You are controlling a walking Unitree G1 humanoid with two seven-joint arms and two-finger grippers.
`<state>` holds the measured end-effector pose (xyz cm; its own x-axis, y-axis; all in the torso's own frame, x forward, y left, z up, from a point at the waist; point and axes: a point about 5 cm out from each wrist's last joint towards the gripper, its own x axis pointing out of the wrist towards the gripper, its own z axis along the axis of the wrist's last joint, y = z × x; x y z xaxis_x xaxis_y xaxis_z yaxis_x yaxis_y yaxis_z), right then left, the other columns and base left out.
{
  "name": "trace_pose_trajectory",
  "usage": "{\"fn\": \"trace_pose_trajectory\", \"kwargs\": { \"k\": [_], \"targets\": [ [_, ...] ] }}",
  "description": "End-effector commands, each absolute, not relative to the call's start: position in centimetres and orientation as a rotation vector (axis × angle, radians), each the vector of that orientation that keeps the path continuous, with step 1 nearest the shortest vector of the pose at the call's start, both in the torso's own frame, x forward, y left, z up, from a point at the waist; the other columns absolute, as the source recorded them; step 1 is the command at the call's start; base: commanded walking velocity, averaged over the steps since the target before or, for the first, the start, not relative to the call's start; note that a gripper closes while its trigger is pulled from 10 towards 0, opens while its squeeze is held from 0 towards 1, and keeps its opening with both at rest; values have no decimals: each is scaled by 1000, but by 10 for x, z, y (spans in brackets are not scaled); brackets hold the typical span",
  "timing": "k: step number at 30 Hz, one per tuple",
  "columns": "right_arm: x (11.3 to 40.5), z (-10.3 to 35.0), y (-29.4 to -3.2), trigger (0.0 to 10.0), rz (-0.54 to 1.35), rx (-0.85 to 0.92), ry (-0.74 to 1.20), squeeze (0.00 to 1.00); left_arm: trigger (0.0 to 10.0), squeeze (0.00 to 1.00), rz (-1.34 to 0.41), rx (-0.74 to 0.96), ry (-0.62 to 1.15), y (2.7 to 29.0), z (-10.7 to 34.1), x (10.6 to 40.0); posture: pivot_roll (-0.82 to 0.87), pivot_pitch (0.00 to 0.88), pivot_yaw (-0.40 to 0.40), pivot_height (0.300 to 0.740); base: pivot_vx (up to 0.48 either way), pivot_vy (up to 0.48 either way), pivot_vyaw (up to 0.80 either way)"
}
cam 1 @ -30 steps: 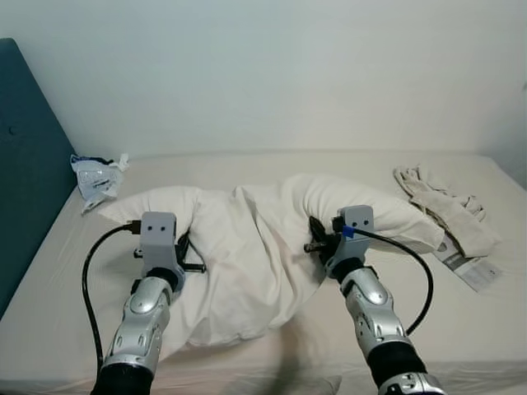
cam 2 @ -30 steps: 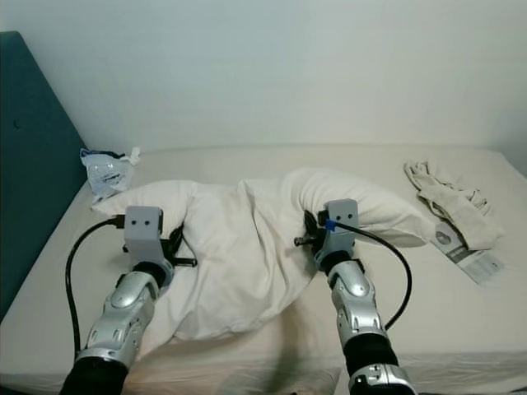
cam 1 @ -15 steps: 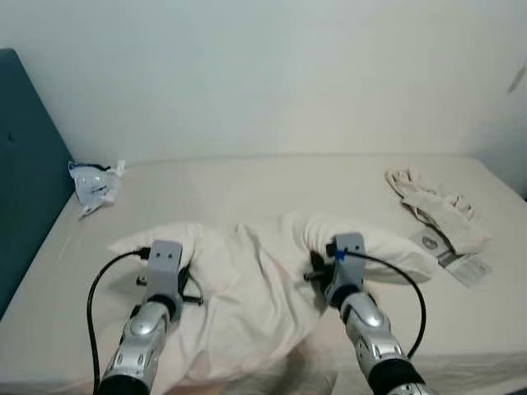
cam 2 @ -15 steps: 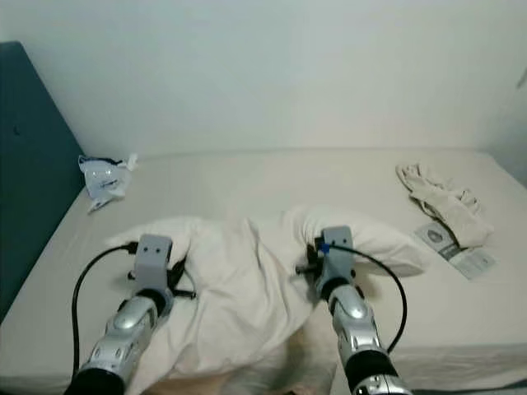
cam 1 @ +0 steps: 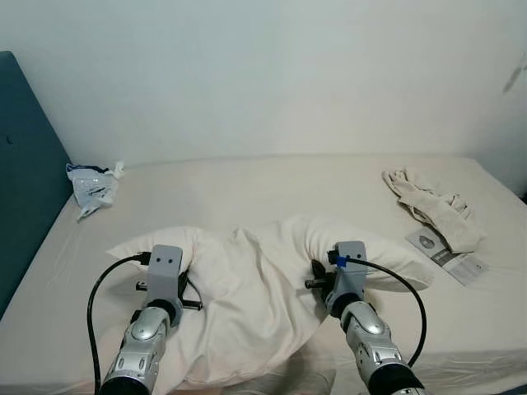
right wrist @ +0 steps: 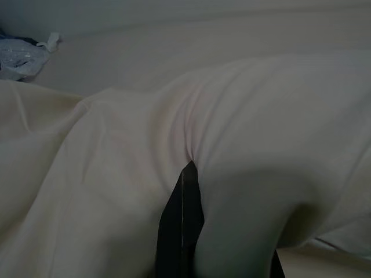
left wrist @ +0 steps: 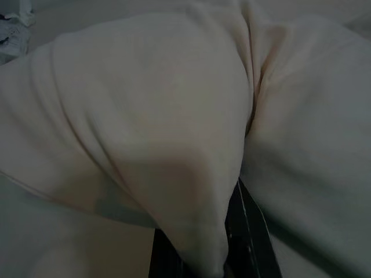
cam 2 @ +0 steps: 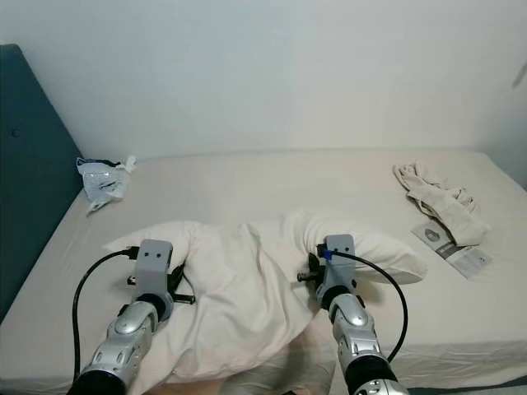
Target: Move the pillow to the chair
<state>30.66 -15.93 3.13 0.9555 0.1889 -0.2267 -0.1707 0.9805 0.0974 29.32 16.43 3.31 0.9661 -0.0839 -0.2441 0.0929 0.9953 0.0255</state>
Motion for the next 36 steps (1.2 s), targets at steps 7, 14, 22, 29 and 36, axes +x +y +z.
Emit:
{"fn": "trace_pose_trajectory", "kwargs": {
  "k": [7,14,22,29,36],
  "targets": [
    [320,51,-147,10000,250,43,144,0,10000,0,-96,69,180,159,44,300,-47,8,9,740,0,0,0],
    [320,58,-133,10000,334,13,87,0,10000,0,-78,55,159,159,47,302,-47,12,4,740,0,0,571],
    [321,61,-129,10000,354,35,71,0,10000,0,-81,64,147,156,50,302,-45,15,2,740,0,0,800],
    [320,61,-125,10000,364,45,62,0,10000,0,-87,62,149,157,52,303,-43,27,7,740,0,0,800],
    [318,60,-124,10000,365,50,63,0,10000,0,-95,71,151,157,53,303,-42,27,11,740,0,0,800]
  ]
}}
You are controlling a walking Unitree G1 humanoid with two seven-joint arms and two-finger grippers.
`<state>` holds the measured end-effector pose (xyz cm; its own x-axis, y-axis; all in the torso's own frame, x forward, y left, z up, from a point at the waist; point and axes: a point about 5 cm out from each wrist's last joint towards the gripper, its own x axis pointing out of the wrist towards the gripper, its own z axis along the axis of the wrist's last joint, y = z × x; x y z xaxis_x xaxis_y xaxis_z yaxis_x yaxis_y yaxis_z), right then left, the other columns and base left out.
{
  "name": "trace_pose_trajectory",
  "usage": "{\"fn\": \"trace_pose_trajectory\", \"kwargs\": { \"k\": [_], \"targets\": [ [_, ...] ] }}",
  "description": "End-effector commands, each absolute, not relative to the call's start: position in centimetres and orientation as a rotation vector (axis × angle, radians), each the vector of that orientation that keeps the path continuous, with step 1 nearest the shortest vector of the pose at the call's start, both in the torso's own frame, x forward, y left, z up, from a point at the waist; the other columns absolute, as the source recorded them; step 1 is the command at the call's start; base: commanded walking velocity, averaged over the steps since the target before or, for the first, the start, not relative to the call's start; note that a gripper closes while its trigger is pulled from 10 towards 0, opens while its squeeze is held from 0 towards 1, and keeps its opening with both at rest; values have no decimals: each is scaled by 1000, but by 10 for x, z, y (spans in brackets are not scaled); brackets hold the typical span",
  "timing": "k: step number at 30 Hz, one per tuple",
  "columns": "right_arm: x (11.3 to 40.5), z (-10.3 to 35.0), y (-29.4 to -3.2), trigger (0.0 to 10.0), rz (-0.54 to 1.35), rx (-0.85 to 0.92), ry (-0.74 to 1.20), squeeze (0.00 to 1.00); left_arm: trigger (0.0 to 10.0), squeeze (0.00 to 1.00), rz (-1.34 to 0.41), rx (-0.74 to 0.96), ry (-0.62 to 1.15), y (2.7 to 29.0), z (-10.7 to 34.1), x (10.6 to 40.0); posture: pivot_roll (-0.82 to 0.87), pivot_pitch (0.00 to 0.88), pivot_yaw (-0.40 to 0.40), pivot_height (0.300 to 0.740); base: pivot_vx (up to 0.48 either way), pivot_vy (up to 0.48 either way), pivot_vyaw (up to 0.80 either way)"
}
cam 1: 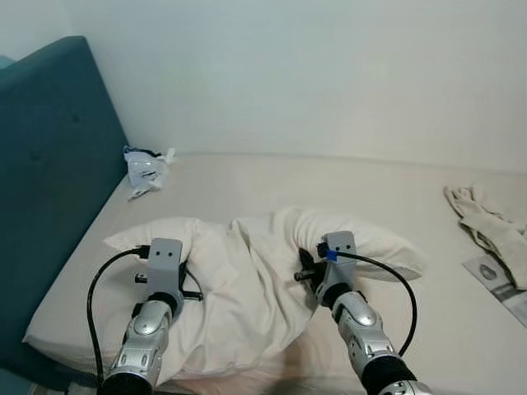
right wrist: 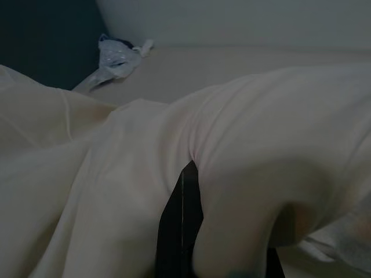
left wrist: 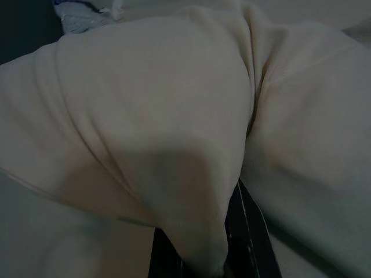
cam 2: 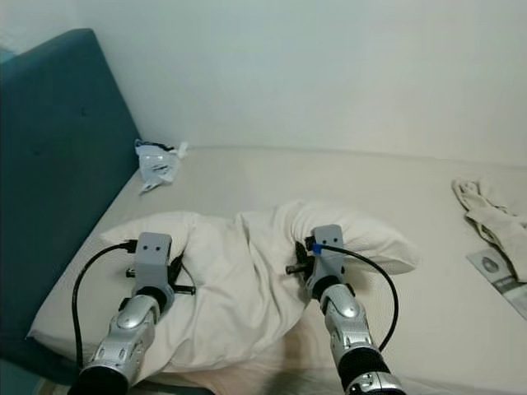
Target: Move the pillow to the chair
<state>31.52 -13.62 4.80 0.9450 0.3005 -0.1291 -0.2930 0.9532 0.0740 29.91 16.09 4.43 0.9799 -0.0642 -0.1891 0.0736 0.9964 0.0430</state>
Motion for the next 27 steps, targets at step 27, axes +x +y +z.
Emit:
{"fn": "trace_pose_trajectory", "kwargs": {
  "k": [27],
  "targets": [
    [319,62,-128,10000,336,99,47,0,10000,0,-125,75,149,156,56,305,-49,25,26,740,0,0,567]
  ]
}}
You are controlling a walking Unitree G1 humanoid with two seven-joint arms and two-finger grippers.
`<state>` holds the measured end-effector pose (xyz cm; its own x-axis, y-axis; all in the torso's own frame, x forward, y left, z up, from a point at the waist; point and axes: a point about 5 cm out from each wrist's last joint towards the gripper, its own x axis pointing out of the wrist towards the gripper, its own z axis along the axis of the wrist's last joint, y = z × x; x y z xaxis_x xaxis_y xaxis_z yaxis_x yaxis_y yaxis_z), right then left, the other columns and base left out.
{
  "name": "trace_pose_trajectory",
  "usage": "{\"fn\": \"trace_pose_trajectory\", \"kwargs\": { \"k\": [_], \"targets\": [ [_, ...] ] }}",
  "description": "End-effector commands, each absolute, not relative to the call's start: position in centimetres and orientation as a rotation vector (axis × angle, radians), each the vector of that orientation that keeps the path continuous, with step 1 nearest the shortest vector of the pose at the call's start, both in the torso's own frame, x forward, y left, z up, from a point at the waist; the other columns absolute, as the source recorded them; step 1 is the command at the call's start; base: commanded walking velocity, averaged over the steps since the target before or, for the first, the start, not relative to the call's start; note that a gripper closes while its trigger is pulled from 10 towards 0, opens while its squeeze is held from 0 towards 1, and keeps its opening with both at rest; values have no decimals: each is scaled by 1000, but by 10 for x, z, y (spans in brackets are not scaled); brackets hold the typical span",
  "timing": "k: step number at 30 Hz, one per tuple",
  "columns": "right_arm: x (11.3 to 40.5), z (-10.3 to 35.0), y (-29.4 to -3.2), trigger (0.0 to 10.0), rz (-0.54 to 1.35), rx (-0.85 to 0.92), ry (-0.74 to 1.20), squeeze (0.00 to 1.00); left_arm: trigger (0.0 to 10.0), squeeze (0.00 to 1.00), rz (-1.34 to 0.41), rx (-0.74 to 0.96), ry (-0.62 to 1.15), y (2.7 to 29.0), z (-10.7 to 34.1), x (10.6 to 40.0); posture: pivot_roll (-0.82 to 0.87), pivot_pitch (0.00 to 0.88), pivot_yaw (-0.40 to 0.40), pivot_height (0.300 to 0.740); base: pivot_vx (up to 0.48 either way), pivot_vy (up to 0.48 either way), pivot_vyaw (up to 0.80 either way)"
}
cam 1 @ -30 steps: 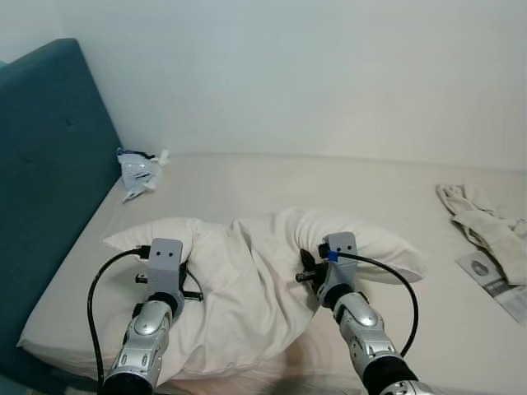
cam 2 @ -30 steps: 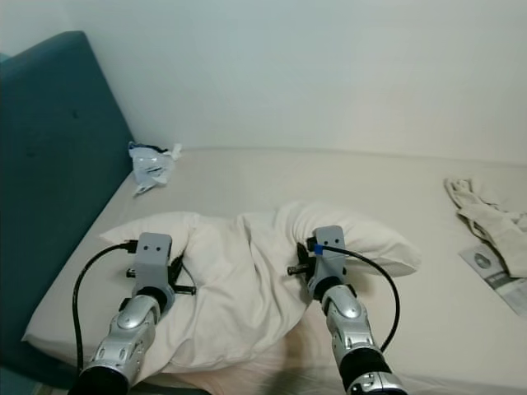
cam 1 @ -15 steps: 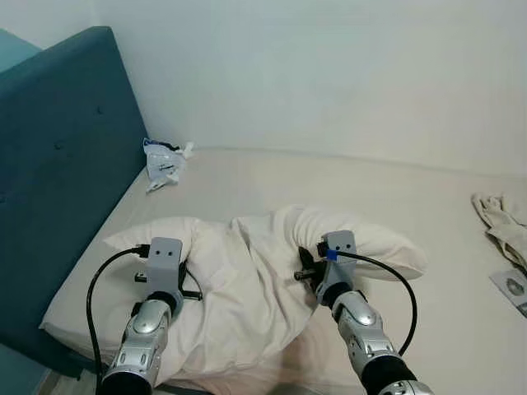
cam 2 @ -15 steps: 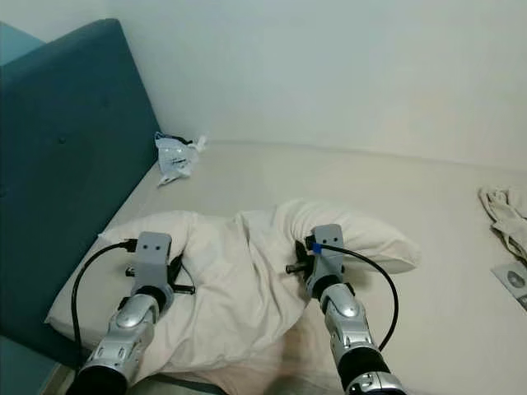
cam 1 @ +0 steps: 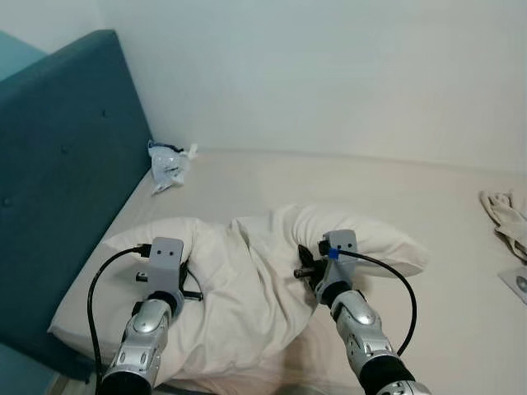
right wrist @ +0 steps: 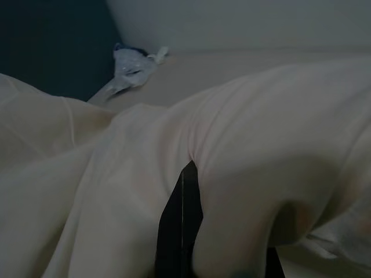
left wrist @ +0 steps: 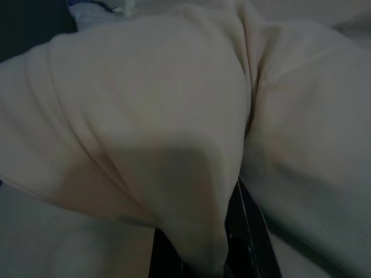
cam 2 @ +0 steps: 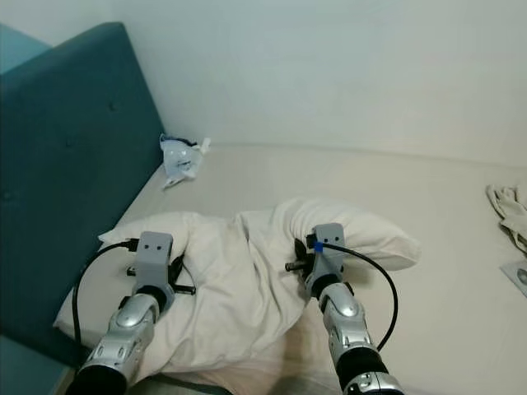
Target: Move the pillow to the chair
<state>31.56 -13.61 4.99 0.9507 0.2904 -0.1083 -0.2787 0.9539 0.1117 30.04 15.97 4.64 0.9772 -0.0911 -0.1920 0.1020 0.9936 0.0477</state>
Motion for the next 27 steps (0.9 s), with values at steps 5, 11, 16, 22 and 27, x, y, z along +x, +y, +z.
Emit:
{"fn": "trace_pose_trajectory", "kwargs": {
  "k": [5,11,16,22,27],
  "targets": [
    [318,62,-129,10000,333,110,46,0,10000,0,-125,73,148,155,56,305,-53,28,27,740,0,0,-800],
    [316,59,-131,10000,326,142,69,0,10000,0,-122,66,149,152,56,307,-55,30,27,740,0,0,-800],
    [317,60,-132,10000,320,134,67,0,10000,0,-123,65,147,151,56,307,-55,31,27,740,0,0,-800],
    [318,61,-133,10000,317,129,62,0,10000,0,-120,65,146,153,56,306,-56,36,29,740,0,0,-800],
    [318,62,-133,10000,316,131,59,0,10000,0,-118,68,146,154,56,306,-55,35,27,740,0,0,-160]
  ]
}}
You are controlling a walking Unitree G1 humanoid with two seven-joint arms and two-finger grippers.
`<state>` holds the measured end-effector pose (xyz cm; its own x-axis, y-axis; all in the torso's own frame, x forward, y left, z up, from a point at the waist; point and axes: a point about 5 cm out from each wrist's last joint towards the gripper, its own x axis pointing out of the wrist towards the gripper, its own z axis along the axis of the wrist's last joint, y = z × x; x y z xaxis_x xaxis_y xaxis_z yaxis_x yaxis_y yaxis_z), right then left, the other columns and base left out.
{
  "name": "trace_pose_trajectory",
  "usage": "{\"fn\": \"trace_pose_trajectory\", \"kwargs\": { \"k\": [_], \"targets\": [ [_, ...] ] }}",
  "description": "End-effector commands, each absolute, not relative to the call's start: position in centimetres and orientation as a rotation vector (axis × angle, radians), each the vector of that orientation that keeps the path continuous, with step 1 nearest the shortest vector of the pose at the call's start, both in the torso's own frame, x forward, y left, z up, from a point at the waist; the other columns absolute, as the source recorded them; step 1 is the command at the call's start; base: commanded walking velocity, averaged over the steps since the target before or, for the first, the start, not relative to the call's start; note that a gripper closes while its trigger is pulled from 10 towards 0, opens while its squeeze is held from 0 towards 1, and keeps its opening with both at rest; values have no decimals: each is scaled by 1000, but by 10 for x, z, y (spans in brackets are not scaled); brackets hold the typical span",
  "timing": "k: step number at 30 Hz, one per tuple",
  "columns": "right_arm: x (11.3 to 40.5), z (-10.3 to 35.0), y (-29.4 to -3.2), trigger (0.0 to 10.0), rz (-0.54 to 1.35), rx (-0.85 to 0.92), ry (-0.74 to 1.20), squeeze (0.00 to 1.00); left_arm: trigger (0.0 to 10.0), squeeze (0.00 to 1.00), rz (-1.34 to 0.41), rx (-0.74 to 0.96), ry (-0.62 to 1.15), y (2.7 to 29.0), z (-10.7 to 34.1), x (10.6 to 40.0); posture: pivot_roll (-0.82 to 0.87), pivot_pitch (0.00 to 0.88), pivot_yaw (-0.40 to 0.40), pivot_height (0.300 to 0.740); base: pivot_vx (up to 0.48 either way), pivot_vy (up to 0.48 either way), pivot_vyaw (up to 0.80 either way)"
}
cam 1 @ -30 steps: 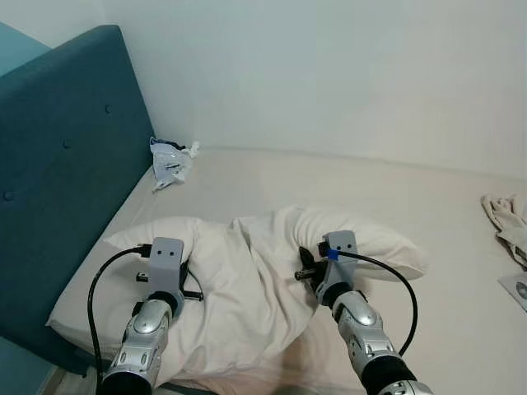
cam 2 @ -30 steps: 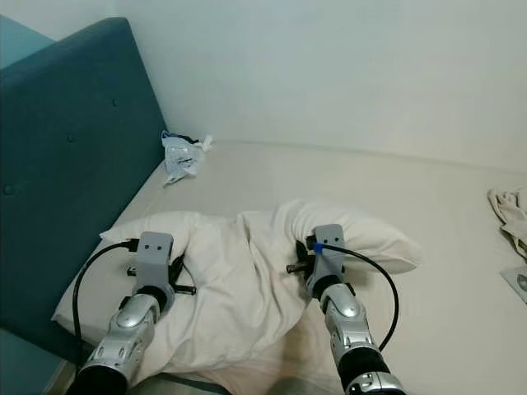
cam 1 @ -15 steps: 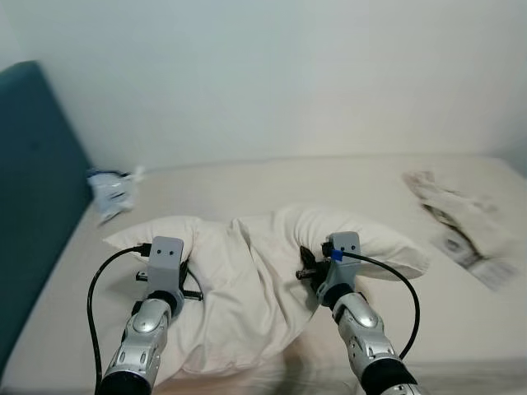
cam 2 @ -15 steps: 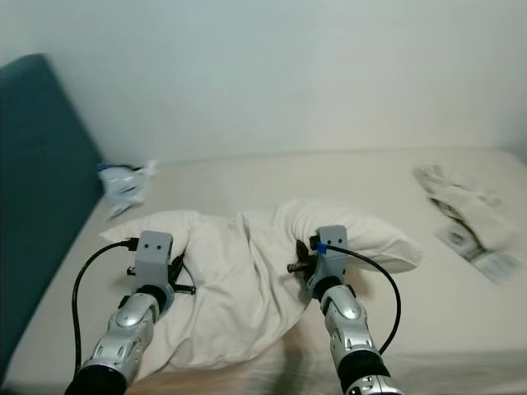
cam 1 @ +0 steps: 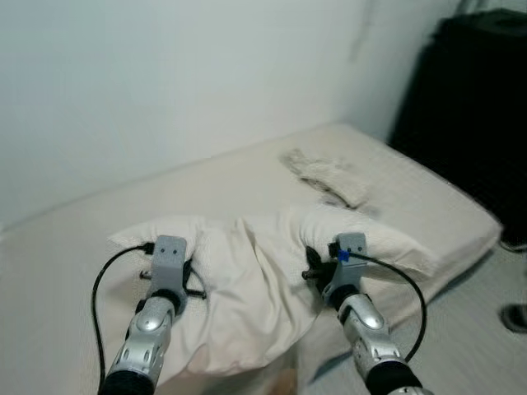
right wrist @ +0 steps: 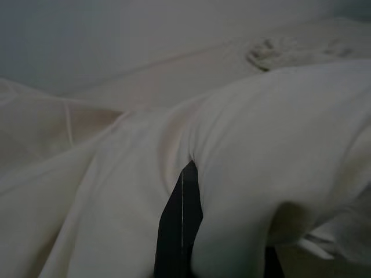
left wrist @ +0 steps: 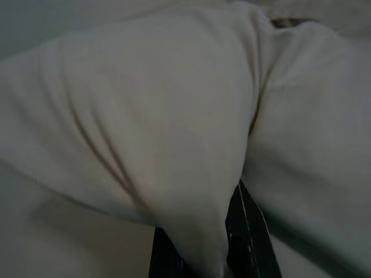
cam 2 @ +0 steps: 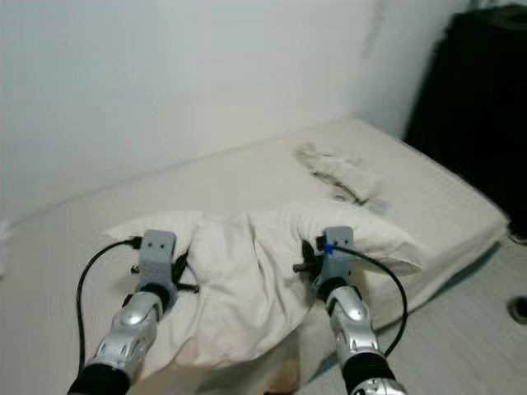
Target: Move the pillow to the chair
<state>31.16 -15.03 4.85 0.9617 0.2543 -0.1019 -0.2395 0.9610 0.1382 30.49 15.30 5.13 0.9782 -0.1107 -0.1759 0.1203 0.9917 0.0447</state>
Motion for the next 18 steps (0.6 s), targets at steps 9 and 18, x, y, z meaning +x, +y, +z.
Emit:
{"fn": "trace_pose_trajectory", "kwargs": {
  "k": [9,18],
  "targets": [
    [317,63,-132,10000,322,137,50,0,10000,0,-116,75,146,155,55,304,-53,38,24,740,0,0,0],
    [318,64,-133,10000,319,134,49,0,10000,0,-82,33,141,158,57,306,-51,38,22,740,0,0,0]
  ]
}}
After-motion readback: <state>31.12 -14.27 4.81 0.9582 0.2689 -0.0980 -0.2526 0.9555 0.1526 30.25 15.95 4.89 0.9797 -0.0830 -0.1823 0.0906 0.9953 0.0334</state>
